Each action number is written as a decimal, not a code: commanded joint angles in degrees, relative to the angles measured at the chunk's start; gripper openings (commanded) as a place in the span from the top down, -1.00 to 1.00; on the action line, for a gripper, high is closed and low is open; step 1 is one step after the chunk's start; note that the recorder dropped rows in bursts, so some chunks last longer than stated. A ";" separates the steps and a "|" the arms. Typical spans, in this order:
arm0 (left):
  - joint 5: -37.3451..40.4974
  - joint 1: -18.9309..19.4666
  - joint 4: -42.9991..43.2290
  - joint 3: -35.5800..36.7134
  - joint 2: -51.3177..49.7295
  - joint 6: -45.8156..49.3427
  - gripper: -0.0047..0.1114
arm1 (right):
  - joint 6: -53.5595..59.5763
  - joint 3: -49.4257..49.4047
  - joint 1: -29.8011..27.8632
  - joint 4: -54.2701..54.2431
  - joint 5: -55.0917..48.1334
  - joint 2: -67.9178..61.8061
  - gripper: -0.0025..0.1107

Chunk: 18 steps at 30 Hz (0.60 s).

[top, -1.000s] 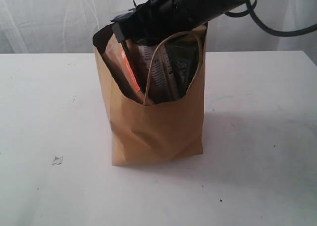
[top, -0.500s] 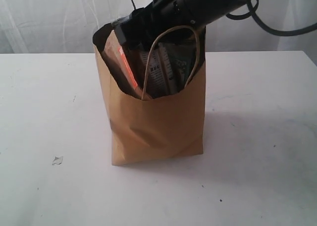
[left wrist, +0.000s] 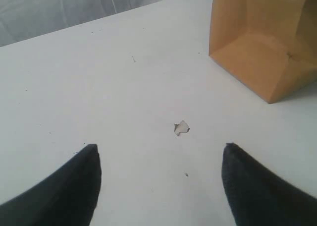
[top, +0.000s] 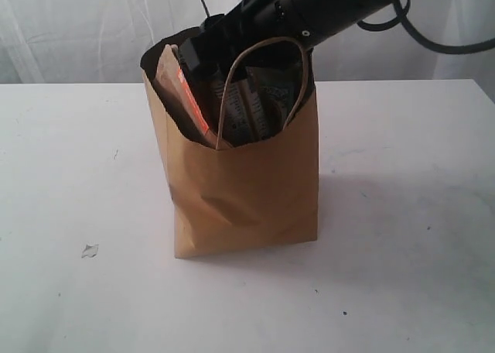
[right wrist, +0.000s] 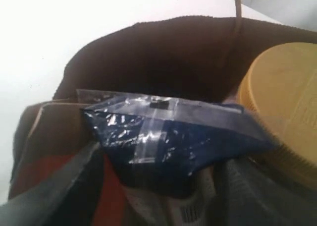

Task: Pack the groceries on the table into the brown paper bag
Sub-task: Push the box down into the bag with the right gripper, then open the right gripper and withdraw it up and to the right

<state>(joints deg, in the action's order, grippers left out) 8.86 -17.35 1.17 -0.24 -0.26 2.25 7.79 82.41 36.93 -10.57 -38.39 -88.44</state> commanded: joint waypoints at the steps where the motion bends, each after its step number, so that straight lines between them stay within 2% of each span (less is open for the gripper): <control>1: -0.20 -0.12 -0.60 0.24 0.26 -0.33 -0.30 | -0.10 0.41 -0.42 -0.26 2.57 1.29 -0.10; 5: -0.20 -0.12 -0.60 0.24 0.26 -0.33 -0.30 | -0.10 0.41 -0.42 -0.26 2.34 1.66 -0.11; 12: -0.20 -0.12 -0.60 0.24 0.26 -0.33 -0.30 | 2.68 0.41 -0.42 0.04 4.86 3.62 -0.27; 18: -0.20 -0.12 -0.60 0.24 0.26 -0.33 -0.30 | 5.44 0.41 -0.42 0.31 7.18 5.93 -0.27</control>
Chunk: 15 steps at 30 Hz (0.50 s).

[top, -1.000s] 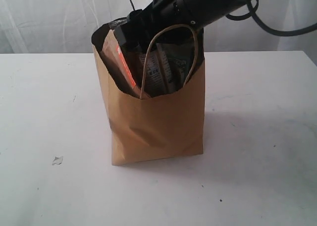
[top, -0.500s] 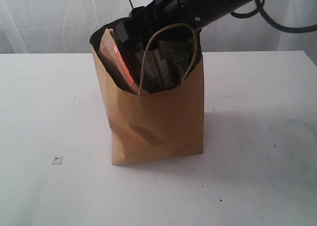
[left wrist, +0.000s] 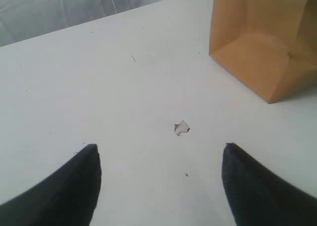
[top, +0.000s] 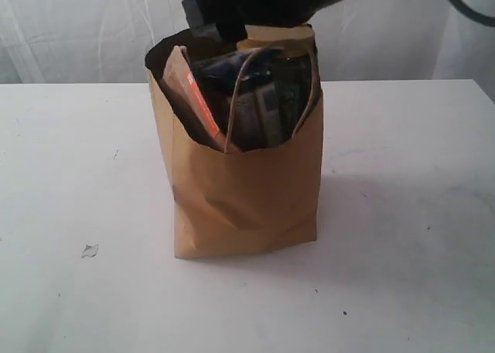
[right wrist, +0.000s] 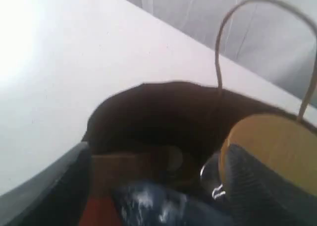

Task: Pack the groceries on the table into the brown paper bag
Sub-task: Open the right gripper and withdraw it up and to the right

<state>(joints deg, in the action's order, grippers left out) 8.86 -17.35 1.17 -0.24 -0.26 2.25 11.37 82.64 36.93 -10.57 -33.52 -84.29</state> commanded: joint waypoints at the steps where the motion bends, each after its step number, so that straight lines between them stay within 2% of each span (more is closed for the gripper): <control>1: -0.20 -0.12 -0.60 0.24 0.26 -0.33 -0.30 | 1.86 0.18 -0.42 0.32 2.60 2.05 -0.27; 15: -0.20 -0.12 -0.60 0.24 0.26 -0.33 -0.30 | 1.86 0.18 -0.42 0.21 2.97 2.47 -0.27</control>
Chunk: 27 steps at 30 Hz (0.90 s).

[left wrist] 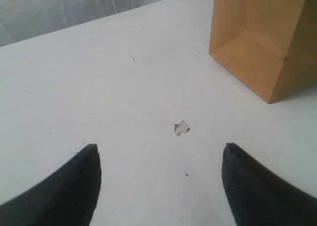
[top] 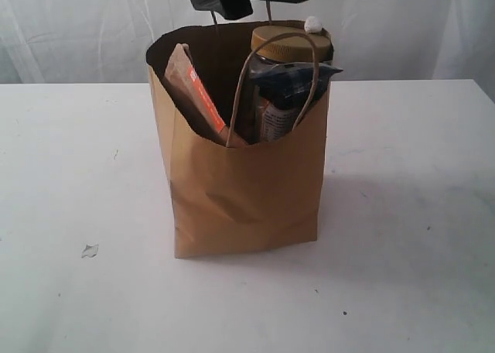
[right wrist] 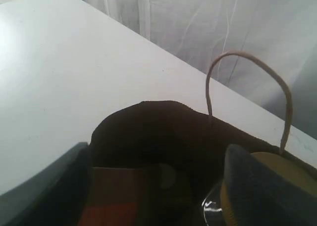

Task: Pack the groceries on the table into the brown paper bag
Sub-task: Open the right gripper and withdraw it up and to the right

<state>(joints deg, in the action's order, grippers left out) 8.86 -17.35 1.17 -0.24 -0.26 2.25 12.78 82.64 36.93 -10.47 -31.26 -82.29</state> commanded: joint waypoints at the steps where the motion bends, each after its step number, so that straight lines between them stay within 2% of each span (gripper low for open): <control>1: -0.20 -0.12 -0.60 0.24 0.26 -0.33 -0.30 | 0.45 0.18 -0.42 0.10 0.71 0.46 -0.27; 12: -0.20 -0.12 -0.60 0.24 0.26 -0.33 -0.30 | 0.45 0.18 -0.42 1.82 2.54 5.71 -0.26; 15: -0.20 -0.12 -0.60 0.24 0.26 -0.33 -0.30 | 0.45 0.05 -0.42 3.04 1.94 7.71 -0.20; 17: -0.20 -0.12 -0.60 0.24 0.26 -0.33 -0.30 | 0.45 -0.19 -0.42 3.30 1.58 9.20 -0.11; 21: -0.20 -0.12 -0.60 0.24 0.26 -0.33 -0.30 | 0.35 -2.87 -0.42 4.12 2.57 13.84 0.24; 27: -0.20 -0.12 -0.60 0.24 0.26 -0.33 -0.30 | 0.01 -12.74 -0.42 4.12 7.77 22.85 0.69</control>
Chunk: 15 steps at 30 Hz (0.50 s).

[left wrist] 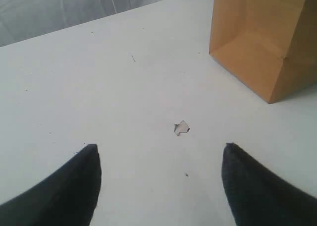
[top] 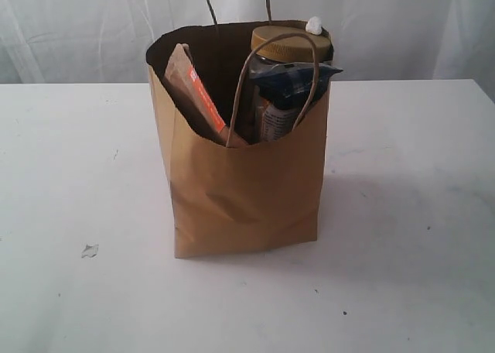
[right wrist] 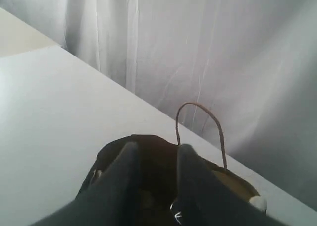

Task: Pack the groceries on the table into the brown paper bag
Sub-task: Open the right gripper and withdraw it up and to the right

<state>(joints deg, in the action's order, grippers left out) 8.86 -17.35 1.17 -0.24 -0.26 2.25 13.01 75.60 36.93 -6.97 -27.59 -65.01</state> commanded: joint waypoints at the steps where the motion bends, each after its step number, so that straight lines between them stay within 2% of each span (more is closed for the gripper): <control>1: -0.20 -0.12 -0.60 0.24 0.26 -0.33 -0.30 | -0.22 -7.68 -0.42 0.62 5.74 7.34 0.75; 5: -0.20 -0.12 -0.60 0.24 0.26 -0.33 -0.30 | -0.22 -14.21 -0.42 0.62 10.47 13.99 0.96; 11: -0.20 -0.12 -0.60 0.24 0.26 -0.33 -0.30 | 0.10 -22.76 -0.42 0.62 13.11 22.88 0.96; 15: -0.20 -0.12 -0.60 0.24 0.26 -0.33 -0.30 | 0.10 -28.16 -0.42 0.62 10.58 28.04 0.96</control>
<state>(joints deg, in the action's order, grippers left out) 8.86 -17.35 1.17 -0.24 -0.26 2.25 12.79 50.66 36.93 -6.85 -15.92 -40.14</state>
